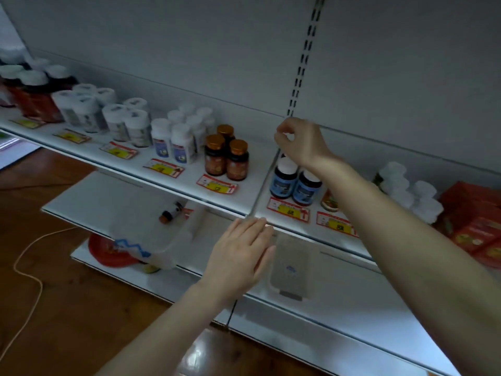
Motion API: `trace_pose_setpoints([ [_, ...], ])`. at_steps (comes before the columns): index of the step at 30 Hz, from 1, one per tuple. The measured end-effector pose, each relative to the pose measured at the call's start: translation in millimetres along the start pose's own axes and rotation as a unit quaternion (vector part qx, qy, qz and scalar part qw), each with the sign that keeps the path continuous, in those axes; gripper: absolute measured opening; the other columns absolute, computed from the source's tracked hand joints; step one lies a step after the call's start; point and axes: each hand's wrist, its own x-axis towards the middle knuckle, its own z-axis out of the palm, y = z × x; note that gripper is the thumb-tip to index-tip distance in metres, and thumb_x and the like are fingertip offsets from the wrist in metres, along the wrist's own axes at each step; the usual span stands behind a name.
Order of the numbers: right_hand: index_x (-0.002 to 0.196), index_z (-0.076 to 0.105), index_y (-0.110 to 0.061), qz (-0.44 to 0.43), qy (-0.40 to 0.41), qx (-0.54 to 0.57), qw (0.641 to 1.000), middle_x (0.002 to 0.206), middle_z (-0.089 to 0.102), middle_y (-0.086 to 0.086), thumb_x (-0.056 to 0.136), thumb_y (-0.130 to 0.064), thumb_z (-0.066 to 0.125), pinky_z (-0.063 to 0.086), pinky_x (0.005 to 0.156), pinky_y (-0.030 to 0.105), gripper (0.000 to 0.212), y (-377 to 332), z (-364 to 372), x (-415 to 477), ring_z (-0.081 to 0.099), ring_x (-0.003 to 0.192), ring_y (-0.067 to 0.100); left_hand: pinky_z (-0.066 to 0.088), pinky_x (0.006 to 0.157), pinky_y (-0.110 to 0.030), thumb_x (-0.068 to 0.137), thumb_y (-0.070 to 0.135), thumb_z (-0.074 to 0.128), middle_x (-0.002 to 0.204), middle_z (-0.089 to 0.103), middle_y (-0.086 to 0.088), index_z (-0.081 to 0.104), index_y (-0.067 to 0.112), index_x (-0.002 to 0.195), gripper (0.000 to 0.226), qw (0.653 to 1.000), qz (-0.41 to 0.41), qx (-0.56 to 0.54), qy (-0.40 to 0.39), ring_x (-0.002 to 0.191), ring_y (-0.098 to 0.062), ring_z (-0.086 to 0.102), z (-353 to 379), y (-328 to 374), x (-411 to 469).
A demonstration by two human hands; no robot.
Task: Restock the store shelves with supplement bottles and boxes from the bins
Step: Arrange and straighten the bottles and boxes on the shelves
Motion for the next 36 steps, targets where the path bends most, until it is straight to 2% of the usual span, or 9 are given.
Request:
trace_pose_setpoints([
  [2, 0.116, 0.059, -0.006, 0.015, 0.01, 0.0, 1.0, 0.123, 0.059, 0.008, 0.094, -0.019, 0.049, 0.035, 0.086, 0.018, 0.028, -38, 26, 1, 0.052, 0.115, 0.021, 0.033, 0.1, -0.033, 0.099, 0.035, 0.025, 0.11, 0.067, -0.008, 0.067, 0.008, 0.107, 0.05, 1.0, -0.003, 0.003, 0.002, 0.104, -0.022, 0.061, -16, -40, -22],
  [6, 0.105, 0.065, -0.003, -0.001, 0.029, 0.002, 1.0, 0.11, 0.066, 0.013, 0.091, -0.015, 0.051, 0.035, 0.076, 0.02, 0.023, -111, 86, -9, 0.058, 0.104, 0.026, 0.045, 0.095, -0.039, 0.089, 0.031, 0.041, 0.106, 0.069, -0.01, 0.069, 0.007, 0.103, 0.039, 0.999, -0.033, 0.017, -0.009, 0.1, -0.024, 0.064, -51, -121, -72],
  [8, 0.102, 0.065, -0.002, -0.005, 0.017, 0.024, 1.0, 0.106, 0.067, 0.012, 0.09, -0.014, 0.053, 0.033, 0.071, 0.016, 0.021, -141, 113, -20, 0.06, 0.1, 0.024, 0.048, 0.091, -0.043, 0.087, 0.029, 0.044, 0.105, 0.069, -0.013, 0.069, 0.004, 0.102, 0.039, 0.998, -0.049, 0.017, -0.022, 0.098, -0.026, 0.065, -67, -155, -95],
  [15, 0.1, 0.066, -0.002, -0.03, -0.069, 0.036, 0.997, 0.103, 0.068, 0.013, 0.089, -0.01, 0.055, 0.037, 0.078, 0.021, 0.019, -199, 202, -45, 0.06, 0.1, 0.025, 0.046, 0.088, -0.037, 0.09, 0.03, 0.041, 0.101, 0.069, -0.014, 0.069, 0.001, 0.101, 0.042, 0.988, -0.134, 0.028, -0.074, 0.093, -0.028, 0.065, -87, -249, -154],
  [23, 0.115, 0.06, -0.003, 0.05, -0.199, -0.001, 0.979, 0.111, 0.064, 0.013, 0.092, -0.017, 0.052, 0.029, 0.068, 0.011, 0.028, -141, 337, -28, 0.058, 0.101, 0.023, 0.05, 0.085, -0.041, 0.089, 0.028, 0.041, 0.1, 0.068, -0.016, 0.068, -0.001, 0.104, 0.043, 0.967, -0.238, 0.016, -0.095, 0.092, -0.031, 0.065, -38, -335, -177],
  [26, 0.113, 0.059, 0.0, 0.088, -0.233, -0.03, 0.968, 0.101, 0.065, 0.015, 0.091, -0.016, 0.053, 0.028, 0.064, 0.018, 0.028, -106, 394, -9, 0.059, 0.096, 0.028, 0.052, 0.081, -0.041, 0.087, 0.028, 0.041, 0.098, 0.067, -0.021, 0.067, -0.005, 0.102, 0.044, 0.961, -0.26, 0.015, -0.09, 0.088, -0.033, 0.065, -2, -369, -170],
  [30, 0.123, 0.052, -0.005, 0.158, -0.281, -0.032, 0.946, 0.123, 0.059, 0.011, 0.09, -0.017, 0.051, 0.042, 0.092, 0.028, 0.035, -66, 460, 19, 0.055, 0.112, 0.026, 0.053, 0.077, -0.043, 0.085, 0.026, 0.04, 0.098, 0.065, -0.025, 0.064, -0.008, 0.1, 0.045, 0.953, -0.277, 0.018, -0.119, 0.089, -0.038, 0.064, 52, -408, -159],
  [34, 0.127, 0.043, -0.001, 0.179, -0.321, -0.039, 0.929, 0.126, 0.054, 0.015, 0.091, -0.014, 0.051, 0.038, 0.085, 0.023, 0.04, -36, 509, 32, 0.052, 0.115, 0.028, 0.048, 0.085, -0.053, 0.087, 0.029, 0.038, 0.115, 0.058, -0.031, 0.058, -0.01, 0.112, 0.051, 0.947, -0.285, 0.005, -0.15, 0.106, -0.043, 0.058, 101, -440, -153],
  [36, 0.135, 0.033, -0.001, 0.201, -0.334, -0.055, 0.919, 0.132, 0.049, 0.016, 0.092, -0.017, 0.051, 0.037, 0.09, 0.025, 0.05, -25, 528, 33, 0.047, 0.121, 0.029, 0.045, 0.091, -0.053, 0.089, 0.033, 0.034, 0.124, 0.053, -0.031, 0.053, -0.009, 0.12, 0.056, 0.945, -0.296, -0.008, -0.141, 0.116, -0.043, 0.052, 113, -451, -148],
])
